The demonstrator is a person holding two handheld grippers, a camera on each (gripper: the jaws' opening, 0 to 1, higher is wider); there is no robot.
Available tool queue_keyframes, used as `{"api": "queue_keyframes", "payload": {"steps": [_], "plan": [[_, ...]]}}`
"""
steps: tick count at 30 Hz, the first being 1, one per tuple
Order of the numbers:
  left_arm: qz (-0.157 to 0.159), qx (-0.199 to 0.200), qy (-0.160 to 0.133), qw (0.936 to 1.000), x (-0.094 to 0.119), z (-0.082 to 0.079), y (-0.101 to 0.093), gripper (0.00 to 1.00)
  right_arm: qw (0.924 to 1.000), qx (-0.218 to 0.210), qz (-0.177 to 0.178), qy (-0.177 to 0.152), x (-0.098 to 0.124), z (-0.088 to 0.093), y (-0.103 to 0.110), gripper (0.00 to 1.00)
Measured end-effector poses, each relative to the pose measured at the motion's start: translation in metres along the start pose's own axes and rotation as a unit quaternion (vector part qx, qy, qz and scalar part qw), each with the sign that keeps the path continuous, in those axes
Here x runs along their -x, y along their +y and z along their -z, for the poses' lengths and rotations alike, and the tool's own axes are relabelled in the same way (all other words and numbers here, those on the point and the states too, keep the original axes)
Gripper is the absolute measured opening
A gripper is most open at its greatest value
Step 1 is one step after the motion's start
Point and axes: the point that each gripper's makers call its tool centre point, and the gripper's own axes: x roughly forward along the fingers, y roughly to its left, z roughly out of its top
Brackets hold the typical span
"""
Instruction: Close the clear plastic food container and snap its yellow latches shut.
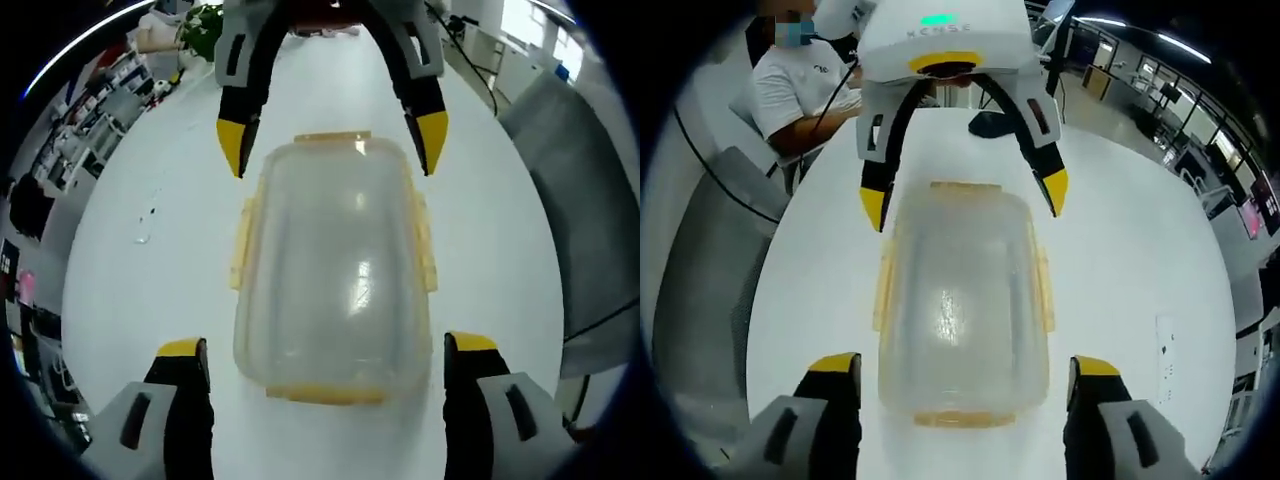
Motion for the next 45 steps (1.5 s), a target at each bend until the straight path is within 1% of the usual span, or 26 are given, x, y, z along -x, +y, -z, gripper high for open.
{"api": "queue_keyframes", "payload": {"steps": [1,2,3,4,7,9,10,12,13,14,20,21,22,23,29,32,35,38,42,44,45], "plan": [[-0.003,0.005,0.0,1.0,0.001,0.001,0.0,0.99,0.9999,-0.008,0.012,0.003,0.0,0.0,-0.003,0.99],[-0.017,0.008,0.005,0.9998,0.002,0.002,0.004,0.99,0.9999,-0.009,0.009,0.005,0.001,-0.001,-0.001,0.98],[-0.035,0.006,0.01,0.9993,0.005,0.004,0.009,0.99,0.999,-0.019,0.04,0.006,0.003,-0.002,-0.01,0.99],[-0.038,0.009,0.007,0.9992,0.006,0.003,0.008,0.99,0.9994,-0.015,0.032,0.005,0.004,-0.003,-0.006,0.99],[-0.036,0.024,-0.004,0.9991,0.011,0.001,0.004,0.99,0.9995,-0.016,0.026,-0.001,0.005,-0.006,0.004,0.99],[-0.041,0.028,-0.01,0.9987,0.014,-0.001,0.003,0.99,0.9995,-0.013,0.03,0.0,0.006,-0.006,0.008,0.99],[-0.044,0.042,-0.018,0.998,0.016,-0.003,0.001,0.99,0.9994,-0.014,0.031,-0.001,0.006,-0.006,0.009,0.99],[-0.041,0.049,-0.022,0.9977,0.018,-0.004,-0.002,0.99,0.9987,-0.02,0.046,-0.008,0.01,-0.008,0.008,0.99],[-0.045,0.051,-0.024,0.9974,0.02,-0.004,-0.003,0.99,0.9982,-0.029,0.051,-0.014,0.012,-0.009,0.009,0.99],[-0.047,0.052,-0.024,0.9972,0.021,-0.003,-0.004,0.99,0.998,-0.033,0.051,-0.017,0.013,-0.009,0.011,0.99],[-0.055,0.072,-0.036,0.9952,0.028,-0.004,-0.014,0.99,0.9972,-0.04,0.061,-0.014,0.023,0.0,0.021,0.99],[-0.063,0.089,-0.048,0.9929,0.031,-0.007,-0.015,0.99,0.9969,-0.044,0.063,-0.016,0.025,0.0,0.022,0.99],[-0.063,0.102,-0.061,0.991,0.032,-0.011,-0.017,0.99,0.9965,-0.051,0.064,-0.019,0.027,0.002,0.024,0.99],[-0.06,0.107,-0.067,0.9902,0.034,-0.012,-0.021,0.99,0.9963,-0.052,0.065,-0.02,0.028,0.002,0.025,0.99],[-0.072,0.11,-0.064,0.9894,0.038,-0.01,-0.034,0.99,0.9947,-0.07,0.073,-0.021,0.035,0.013,0.035,0.99],[-0.075,0.12,-0.072,0.9872,0.042,-0.01,-0.039,0.99,0.9929,-0.085,0.078,-0.03,0.038,0.015,0.04,0.99],[-0.08,0.144,-0.089,0.9823,0.048,-0.012,-0.043,0.99,0.9896,-0.106,0.084,-0.048,0.043,0.016,0.045,0.99],[-0.085,0.145,-0.088,0.9818,0.051,-0.008,-0.046,0.99,0.9857,-0.125,0.093,-0.063,0.046,0.019,0.048,0.99],[-0.091,0.158,-0.096,0.9785,0.058,-0.007,-0.052,0.99,0.9788,-0.149,0.108,-0.089,0.054,0.02,0.051,0.99],[-0.094,0.167,-0.102,0.9761,0.061,-0.006,-0.055,0.99,0.9766,-0.156,0.114,-0.095,0.057,0.022,0.055,0.99],[-0.097,0.174,-0.105,0.9744,0.063,-0.006,-0.056,0.99,0.9767,-0.152,0.12,-0.092,0.058,0.025,0.059,0.99]]}}
